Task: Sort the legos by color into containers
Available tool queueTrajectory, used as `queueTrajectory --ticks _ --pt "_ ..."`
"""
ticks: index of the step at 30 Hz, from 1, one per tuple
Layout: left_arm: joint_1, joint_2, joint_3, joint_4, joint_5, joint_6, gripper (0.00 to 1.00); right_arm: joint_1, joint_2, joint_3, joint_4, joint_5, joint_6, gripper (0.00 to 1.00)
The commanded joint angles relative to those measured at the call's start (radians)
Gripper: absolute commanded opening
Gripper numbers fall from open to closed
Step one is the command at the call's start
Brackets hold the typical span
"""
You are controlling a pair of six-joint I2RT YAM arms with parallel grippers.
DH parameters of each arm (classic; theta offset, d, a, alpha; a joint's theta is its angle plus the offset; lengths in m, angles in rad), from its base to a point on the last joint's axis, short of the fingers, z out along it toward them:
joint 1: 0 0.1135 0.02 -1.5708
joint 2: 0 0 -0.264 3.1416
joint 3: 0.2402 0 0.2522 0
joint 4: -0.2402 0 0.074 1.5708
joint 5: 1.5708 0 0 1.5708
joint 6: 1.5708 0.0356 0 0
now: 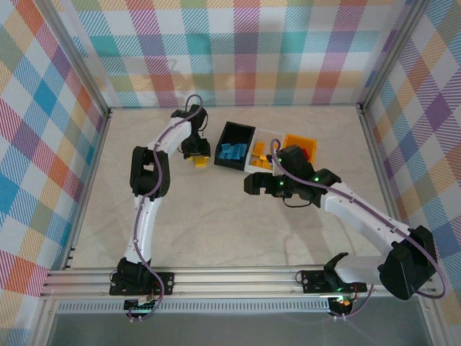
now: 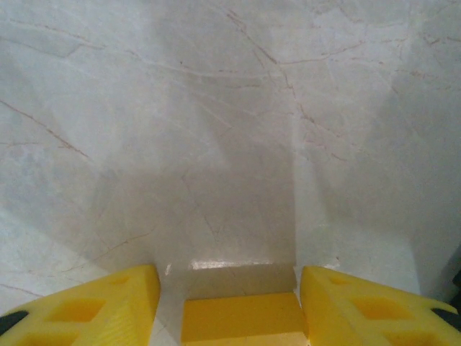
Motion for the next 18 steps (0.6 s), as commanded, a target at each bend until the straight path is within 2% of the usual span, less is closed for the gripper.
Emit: queueTrajectory --ticks 1,3,6,9,11,18 --pt "-0.013 -0.004 -0.080 -0.123 0.047 -0.001 0.54 0.007 0.000 0.004 0.026 -0.017 0.014 0.97" --pt "-0.013 -0.022 -0.115 -0.114 0.058 -0.002 0.56 0.004 -0.002 0.003 0.026 -0.018 0.015 0.97" --pt "-0.014 -0.049 -0.165 -0.100 0.055 -0.005 0.69 0.007 -0.005 0.000 0.029 -0.018 0.021 0.97" --pt "-0.014 -0.065 -0.199 -0.088 0.065 -0.005 0.70 0.007 -0.013 -0.006 0.032 -0.018 0.030 0.97" --pt "-0.017 -0.076 -0.214 -0.081 0.078 -0.005 0.70 0.009 -0.017 -0.013 0.038 -0.019 0.037 0.97" --pt "-0.031 -0.093 -0.261 -0.071 0.074 -0.001 0.53 0.009 -0.018 -0.022 0.058 -0.021 0.056 0.97"
